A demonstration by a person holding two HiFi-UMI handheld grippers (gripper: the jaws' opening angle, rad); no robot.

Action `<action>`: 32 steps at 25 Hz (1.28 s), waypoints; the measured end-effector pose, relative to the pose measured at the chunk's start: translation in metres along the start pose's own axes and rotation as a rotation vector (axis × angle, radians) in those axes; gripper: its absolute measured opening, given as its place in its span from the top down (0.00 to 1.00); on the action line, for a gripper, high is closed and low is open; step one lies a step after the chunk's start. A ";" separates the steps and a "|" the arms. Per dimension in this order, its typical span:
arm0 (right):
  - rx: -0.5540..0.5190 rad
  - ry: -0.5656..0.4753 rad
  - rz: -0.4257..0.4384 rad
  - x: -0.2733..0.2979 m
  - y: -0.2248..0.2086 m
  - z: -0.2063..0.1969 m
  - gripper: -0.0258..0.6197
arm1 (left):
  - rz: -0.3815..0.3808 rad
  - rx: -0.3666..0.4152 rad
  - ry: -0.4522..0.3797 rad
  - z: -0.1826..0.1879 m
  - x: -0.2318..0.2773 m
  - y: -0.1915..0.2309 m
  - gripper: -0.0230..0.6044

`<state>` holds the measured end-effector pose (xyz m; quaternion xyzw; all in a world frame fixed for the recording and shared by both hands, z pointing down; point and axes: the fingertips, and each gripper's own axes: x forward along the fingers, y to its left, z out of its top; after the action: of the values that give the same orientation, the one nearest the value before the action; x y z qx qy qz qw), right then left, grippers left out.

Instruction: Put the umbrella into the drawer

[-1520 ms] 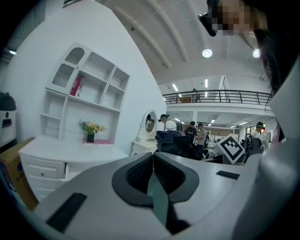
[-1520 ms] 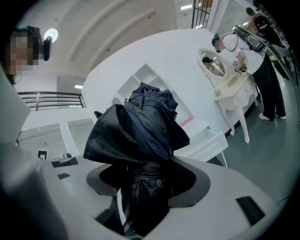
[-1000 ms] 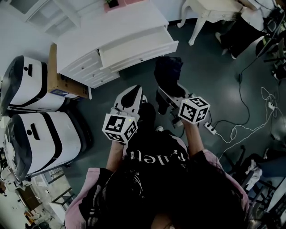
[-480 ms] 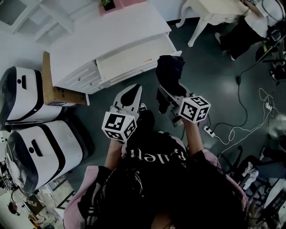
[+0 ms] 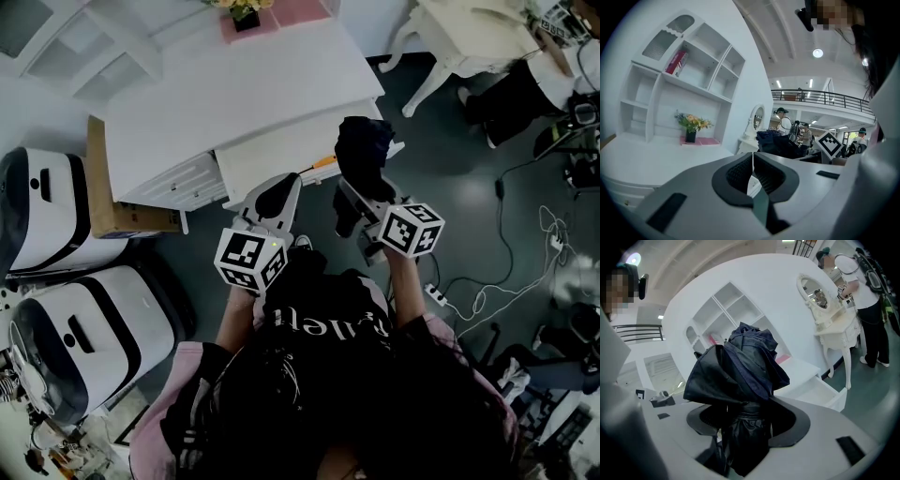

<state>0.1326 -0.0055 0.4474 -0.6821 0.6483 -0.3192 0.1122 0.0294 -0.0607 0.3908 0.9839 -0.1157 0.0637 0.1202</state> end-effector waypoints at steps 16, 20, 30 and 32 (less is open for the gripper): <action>-0.089 0.246 0.134 0.130 -0.006 0.012 0.53 | 0.172 -0.083 -0.030 0.011 0.030 0.090 0.93; -0.147 0.375 0.206 0.169 -0.016 0.010 0.53 | 0.311 -0.130 -0.052 0.015 0.038 0.122 0.93; -0.336 0.651 0.356 0.226 -0.055 -0.003 0.53 | 0.551 -0.204 -0.081 0.014 0.063 0.157 0.93; -0.364 0.702 0.384 0.236 -0.060 -0.011 0.53 | 0.599 -0.218 -0.076 0.009 0.059 0.163 0.93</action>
<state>0.1644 -0.2201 0.5582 -0.4079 0.8078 -0.3858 -0.1795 0.0477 -0.2295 0.4274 0.8891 -0.4107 0.0468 0.1967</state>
